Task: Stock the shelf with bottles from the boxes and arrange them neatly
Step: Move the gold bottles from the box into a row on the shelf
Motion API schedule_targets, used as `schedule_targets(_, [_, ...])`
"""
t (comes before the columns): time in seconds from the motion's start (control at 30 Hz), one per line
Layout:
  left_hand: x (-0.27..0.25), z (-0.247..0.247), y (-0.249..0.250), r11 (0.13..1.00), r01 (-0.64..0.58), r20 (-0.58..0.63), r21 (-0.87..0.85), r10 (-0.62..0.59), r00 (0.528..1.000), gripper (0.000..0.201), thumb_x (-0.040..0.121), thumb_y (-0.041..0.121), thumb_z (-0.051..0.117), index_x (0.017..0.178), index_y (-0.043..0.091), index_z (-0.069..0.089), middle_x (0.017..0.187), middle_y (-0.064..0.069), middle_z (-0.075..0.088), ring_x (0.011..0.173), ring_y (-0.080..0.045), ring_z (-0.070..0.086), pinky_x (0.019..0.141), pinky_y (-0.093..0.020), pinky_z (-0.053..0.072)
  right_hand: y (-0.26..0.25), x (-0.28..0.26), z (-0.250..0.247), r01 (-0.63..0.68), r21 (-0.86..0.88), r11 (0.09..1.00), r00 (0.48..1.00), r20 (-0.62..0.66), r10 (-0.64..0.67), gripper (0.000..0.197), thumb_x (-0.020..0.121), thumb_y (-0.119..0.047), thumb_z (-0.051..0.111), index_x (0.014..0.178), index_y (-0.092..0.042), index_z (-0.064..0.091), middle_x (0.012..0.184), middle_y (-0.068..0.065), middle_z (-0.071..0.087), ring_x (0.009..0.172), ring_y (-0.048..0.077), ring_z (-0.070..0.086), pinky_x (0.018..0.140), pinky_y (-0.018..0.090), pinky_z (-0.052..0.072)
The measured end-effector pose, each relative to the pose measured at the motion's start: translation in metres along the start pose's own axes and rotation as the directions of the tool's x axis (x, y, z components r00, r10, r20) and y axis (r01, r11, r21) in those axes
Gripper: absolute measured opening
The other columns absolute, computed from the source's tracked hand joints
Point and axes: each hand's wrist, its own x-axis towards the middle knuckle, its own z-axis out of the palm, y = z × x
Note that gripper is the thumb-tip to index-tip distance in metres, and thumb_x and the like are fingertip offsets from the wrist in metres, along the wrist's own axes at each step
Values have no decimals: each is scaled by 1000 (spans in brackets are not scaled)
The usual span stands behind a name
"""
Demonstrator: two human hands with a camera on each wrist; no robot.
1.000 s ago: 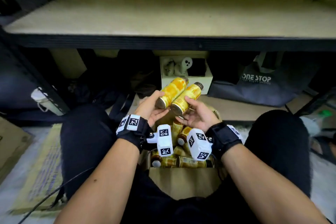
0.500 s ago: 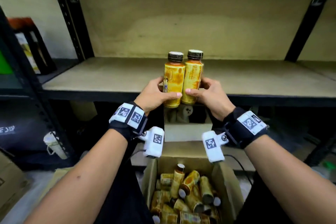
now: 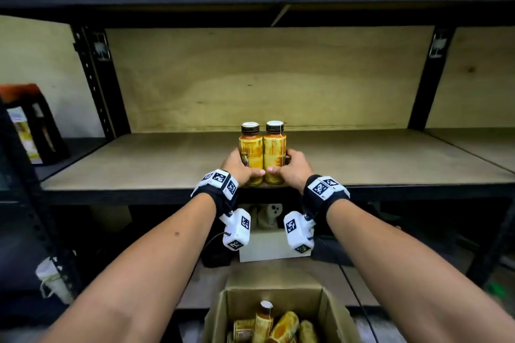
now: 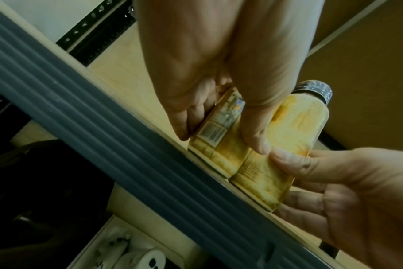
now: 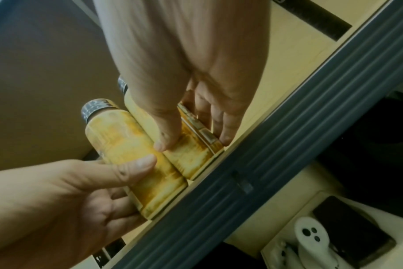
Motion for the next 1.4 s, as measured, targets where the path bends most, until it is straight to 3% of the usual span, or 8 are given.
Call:
schedule_targets(0.1, [-3,-3,6,998,15,38,56,-17,999,60,66,15,87,117,14,55,108,-1,65,103,-20,61,98,-38,47,-2,4,-4,4,-60,998,999,45,-1,54,69,-23,86,117,-17,63,112,4,71,103,21,67,97,43,52])
schedule_targets(0.23, [-1,-14,17,999,-36,26,9,35,999,55,67,17,86,114,10,57,111,-2,65,103,-18,62,97,-37,48,-21,3,-21,46,-67,997,995,89,-40,86,70,-28,86,142,-8,42,134,5,58,119,21,58,103,43,48])
schedule_targets(0.4, [19,-30,25,976,-120,-43,180,130,991,56,58,33,90,105,21,61,107,-1,71,100,-18,65,94,-39,53,-47,32,-25,41,-37,998,987,157,-35,71,64,-18,90,126,-13,57,110,3,71,103,21,66,93,48,54])
schedule_targets(0.57, [44,-64,18,979,-54,-98,196,74,992,66,59,39,88,116,16,63,113,1,69,105,-17,63,97,-37,51,-60,64,12,27,-86,996,971,240,-5,70,53,-23,93,115,-17,61,104,3,72,97,22,68,83,47,59])
schedule_targets(0.8, [98,-167,-21,898,103,-191,428,-22,981,64,61,37,88,116,18,60,115,-1,67,109,-22,62,97,-37,49,-113,123,122,104,-131,986,887,461,-32,42,72,-4,83,103,-19,60,99,2,69,96,20,65,81,41,57])
schedule_targets(1.03, [167,-276,-76,775,365,-450,515,-119,885,64,71,40,80,124,17,55,122,-13,62,113,-34,59,92,-38,49,-160,201,274,281,-335,899,895,429,-121,57,66,-32,88,116,-18,65,114,2,69,104,23,65,85,27,51])
schedule_targets(1.23, [232,-350,-115,740,456,-529,495,-160,833,59,78,40,73,127,16,50,120,-16,60,108,-38,59,88,-39,49,-186,264,360,314,-356,880,888,439,-139,59,72,-30,85,122,-16,59,120,5,65,107,27,63,82,26,49])
schedule_targets(1.4, [290,-387,-137,744,471,-543,473,-175,821,70,87,27,67,140,8,25,131,-23,52,118,-41,53,95,-45,44,-196,312,417,340,-402,850,900,402,-170,56,72,-28,84,121,-13,61,119,10,66,104,31,64,86,35,54])
